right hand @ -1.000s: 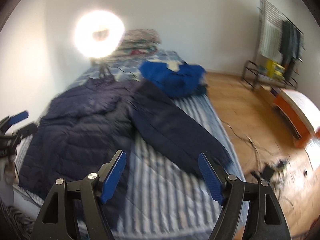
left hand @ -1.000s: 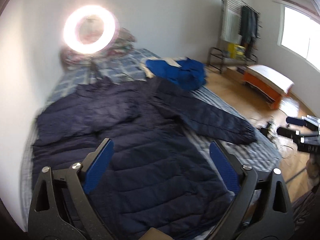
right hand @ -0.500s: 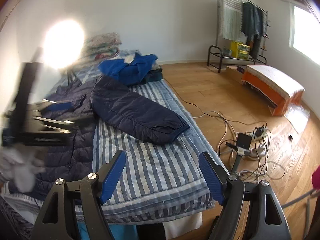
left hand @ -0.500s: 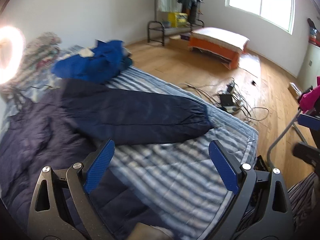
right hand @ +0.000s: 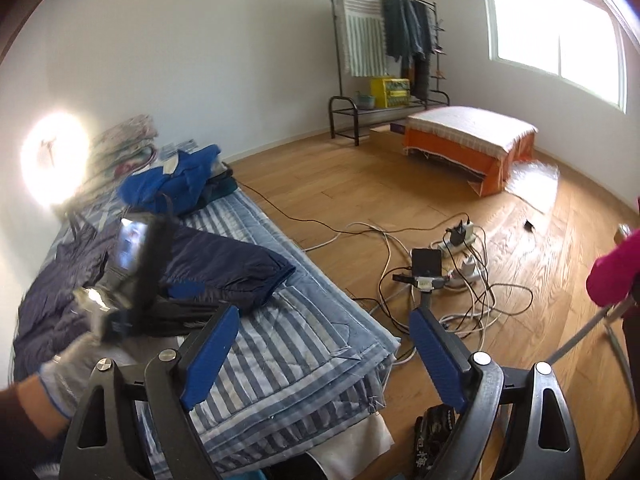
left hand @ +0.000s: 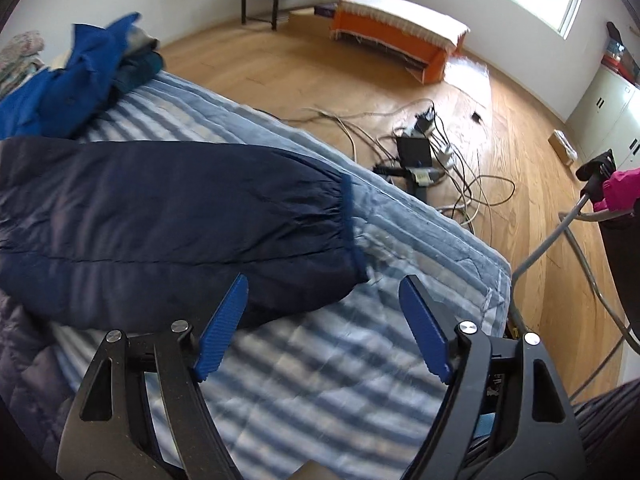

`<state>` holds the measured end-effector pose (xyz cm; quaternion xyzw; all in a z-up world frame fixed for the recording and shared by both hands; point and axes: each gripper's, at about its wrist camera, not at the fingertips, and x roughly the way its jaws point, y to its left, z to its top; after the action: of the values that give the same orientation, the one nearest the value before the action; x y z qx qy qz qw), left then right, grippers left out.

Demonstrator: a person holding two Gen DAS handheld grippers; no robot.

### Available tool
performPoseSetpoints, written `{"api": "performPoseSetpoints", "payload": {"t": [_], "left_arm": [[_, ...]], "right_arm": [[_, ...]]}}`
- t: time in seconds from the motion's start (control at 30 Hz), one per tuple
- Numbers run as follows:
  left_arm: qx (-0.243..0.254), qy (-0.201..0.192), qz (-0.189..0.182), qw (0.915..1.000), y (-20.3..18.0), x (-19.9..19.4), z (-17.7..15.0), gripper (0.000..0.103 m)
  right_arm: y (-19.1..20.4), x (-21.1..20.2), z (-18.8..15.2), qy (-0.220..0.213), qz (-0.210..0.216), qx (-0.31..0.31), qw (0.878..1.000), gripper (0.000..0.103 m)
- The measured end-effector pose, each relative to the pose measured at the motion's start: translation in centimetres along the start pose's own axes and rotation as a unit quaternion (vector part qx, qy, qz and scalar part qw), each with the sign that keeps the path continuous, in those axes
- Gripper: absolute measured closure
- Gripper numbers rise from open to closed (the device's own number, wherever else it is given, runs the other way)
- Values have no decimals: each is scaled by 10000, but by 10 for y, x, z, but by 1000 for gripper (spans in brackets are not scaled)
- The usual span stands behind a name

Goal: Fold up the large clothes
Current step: 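Move the left gripper to the cuff of the other sleeve, then close the left gripper on the sleeve cuff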

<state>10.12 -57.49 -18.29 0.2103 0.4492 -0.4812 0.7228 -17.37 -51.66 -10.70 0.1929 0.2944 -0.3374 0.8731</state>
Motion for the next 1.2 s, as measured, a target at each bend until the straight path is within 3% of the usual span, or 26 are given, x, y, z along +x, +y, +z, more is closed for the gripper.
{"api": "performPoseSetpoints", "payload": {"t": [0.17,0.33,0.5,0.6,0.7,0.77,1.0,1.2], "left_arm": [[232,192,357,9989,-22,30,16,22],[293,430,791,9955,-21,53,24,22],[41,610,700,9957,-6,68,24,24],[101,557,666,9962,-7,68,22,37],[63,508,557,9971,-6,62,24,64],[-71,457,538,9975,-2,56,27,87],[-606,195,158,9978,22,28,32,93],[-1194,-81,-202,9926,55,-13,25,93]], "right_arm": [[-1,-3,3,-89,-16,21,10000,14],[5,-2,3,-18,159,47,9999,14],[16,-9,5,-203,178,-95,9996,14],[18,-8,5,-180,239,-81,9995,14],[15,-2,5,-30,406,62,9992,14],[18,-4,4,-31,431,63,9990,14],[30,-9,2,-144,433,-140,9989,14],[35,-10,3,-114,605,-88,9981,14]]}}
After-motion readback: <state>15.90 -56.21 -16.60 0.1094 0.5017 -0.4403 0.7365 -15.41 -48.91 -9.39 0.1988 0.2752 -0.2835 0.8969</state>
